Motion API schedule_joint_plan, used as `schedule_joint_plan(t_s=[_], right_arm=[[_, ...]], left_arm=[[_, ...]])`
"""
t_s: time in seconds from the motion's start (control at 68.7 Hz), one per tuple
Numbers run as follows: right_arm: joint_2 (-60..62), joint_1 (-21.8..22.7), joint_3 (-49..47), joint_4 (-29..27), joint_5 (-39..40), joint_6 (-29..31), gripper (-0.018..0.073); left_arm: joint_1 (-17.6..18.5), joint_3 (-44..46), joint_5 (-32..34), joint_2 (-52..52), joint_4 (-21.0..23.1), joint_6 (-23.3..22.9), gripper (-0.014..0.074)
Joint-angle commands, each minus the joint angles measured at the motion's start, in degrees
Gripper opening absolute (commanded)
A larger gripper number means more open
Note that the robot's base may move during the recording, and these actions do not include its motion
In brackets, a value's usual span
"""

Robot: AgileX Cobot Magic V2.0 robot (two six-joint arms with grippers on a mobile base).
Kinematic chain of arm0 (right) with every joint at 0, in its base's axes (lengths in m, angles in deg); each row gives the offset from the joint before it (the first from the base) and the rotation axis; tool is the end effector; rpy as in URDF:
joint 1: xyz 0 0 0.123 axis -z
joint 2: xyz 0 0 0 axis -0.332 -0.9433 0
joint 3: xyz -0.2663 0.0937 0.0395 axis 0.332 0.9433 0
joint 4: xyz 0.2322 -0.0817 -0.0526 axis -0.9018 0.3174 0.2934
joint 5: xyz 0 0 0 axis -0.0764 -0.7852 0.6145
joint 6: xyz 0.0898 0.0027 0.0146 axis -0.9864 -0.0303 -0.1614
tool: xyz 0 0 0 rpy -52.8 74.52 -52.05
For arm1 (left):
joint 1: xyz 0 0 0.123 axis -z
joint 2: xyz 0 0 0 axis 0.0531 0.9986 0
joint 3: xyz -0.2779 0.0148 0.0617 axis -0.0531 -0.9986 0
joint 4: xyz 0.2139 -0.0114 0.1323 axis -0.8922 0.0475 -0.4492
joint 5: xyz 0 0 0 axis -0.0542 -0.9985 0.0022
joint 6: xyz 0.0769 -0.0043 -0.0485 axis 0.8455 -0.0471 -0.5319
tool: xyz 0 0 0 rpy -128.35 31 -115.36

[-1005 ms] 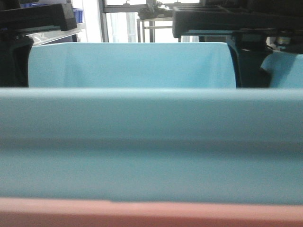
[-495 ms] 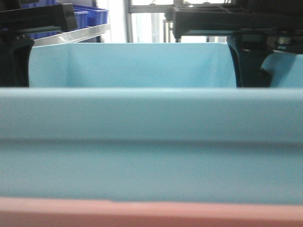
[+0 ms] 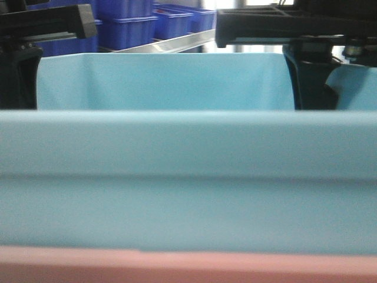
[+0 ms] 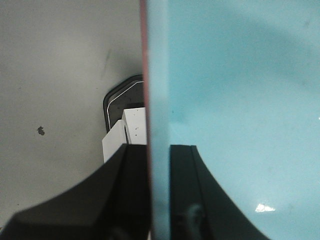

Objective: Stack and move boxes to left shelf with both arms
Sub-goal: 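Hold the lifted stack with both grippers while the base drives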

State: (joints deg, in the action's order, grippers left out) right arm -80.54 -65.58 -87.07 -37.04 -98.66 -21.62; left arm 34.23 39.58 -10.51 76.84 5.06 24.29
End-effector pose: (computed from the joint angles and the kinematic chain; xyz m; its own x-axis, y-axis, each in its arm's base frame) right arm 0.1870 0.1888 0.2956 -0.9784 0.0257 -0.2051 -0.0055 0.9887 0.1500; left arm 0.2048 -0.1656 0.2944 -0.9858 0.1253 -0.1114 0.1423 0.9767 -0.1606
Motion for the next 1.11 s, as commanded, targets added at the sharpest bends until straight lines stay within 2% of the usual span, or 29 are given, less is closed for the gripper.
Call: schedule_joint_plan(t_s=[0.0,1.092], right_arm=[[2.08,0.23,-1.71,3.04,-1.28,0.42,0.0057],[2.08,0.23,-1.71,3.04,-1.28,0.42,0.0057]], left_arm=[[0.27,1.98,-6.80,-2.15,-0.90,0.70,-0.0010],[0.27,1.98,-6.80,-2.15,-0.90,0.70,-0.0010]])
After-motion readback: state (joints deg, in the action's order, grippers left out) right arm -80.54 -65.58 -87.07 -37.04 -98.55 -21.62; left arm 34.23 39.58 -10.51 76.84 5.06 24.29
